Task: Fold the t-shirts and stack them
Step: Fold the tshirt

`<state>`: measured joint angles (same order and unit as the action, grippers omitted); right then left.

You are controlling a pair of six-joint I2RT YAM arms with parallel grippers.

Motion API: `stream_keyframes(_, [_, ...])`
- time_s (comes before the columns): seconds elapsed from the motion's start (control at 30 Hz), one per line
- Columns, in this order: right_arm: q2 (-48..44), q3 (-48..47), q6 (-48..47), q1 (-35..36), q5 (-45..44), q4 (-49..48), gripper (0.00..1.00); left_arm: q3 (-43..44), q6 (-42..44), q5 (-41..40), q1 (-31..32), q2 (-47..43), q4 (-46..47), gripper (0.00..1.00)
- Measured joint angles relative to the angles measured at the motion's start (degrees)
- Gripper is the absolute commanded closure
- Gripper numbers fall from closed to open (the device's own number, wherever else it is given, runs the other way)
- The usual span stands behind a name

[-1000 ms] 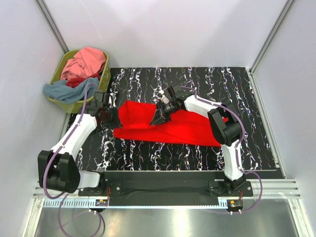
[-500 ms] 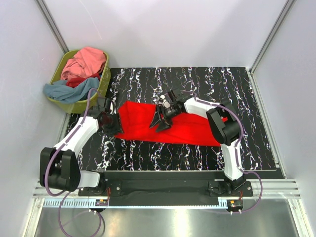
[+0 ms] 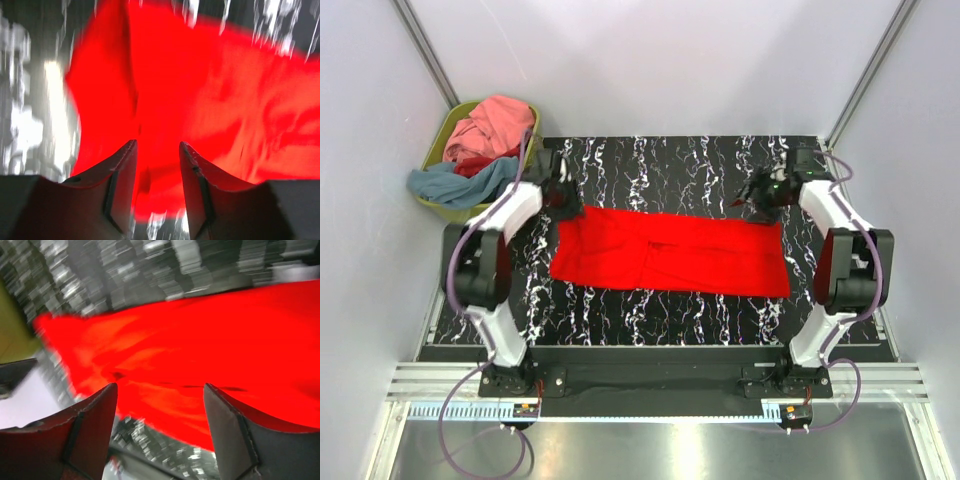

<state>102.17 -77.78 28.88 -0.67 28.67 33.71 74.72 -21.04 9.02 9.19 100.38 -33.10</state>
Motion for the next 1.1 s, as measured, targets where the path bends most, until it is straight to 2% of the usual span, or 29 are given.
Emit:
stream_keyframes(0.1, [0.4,0.2,-1.8,-3.8,-5.2,2.2,0.23,8.5,-0.9,-1.2,0.0,9.3,2.0,0.61])
stream_keyframes(0.23, [4.8,-2.1,-3.0,-9.0,-6.6,4.1,0.25,15.2,-1.6,-4.0,0.0,16.5,2.4,0.61])
stream_keyframes(0.37, [10.6,-3.9,-3.6,-13.5,-6.1,5.0,0.38,21.5,-1.6,-6.4,-0.1,21.4,1.8,0.61])
stream_keyframes(0.4, [12.0,-4.5,-3.8,-14.6,-5.6,5.4,0.38,22.3,-1.7,-6.8,-0.2,21.8,1.7,0.60])
stream_keyframes(0.57, [15.4,-5.9,-4.7,-16.2,-5.0,6.5,0.37,23.8,-1.7,-7.8,-0.7,22.5,1.0,0.58])
stream_keyframes(0.87, [18.3,-9.4,-7.6,-16.2,-5.5,7.4,0.38,23.9,-1.7,-6.8,-1.8,25.7,-0.1,0.60])
stream_keyframes(1.03, [18.6,-9.4,-10.2,-16.2,-6.4,8.3,0.46,24.1,-1.7,-6.3,-2.2,26.5,-0.2,0.62])
stream_keyframes(1.1, [18.9,-9.8,-10.6,-16.2,-6.1,8.7,0.47,24.3,-1.7,-6.1,-2.3,26.6,-0.2,0.66])
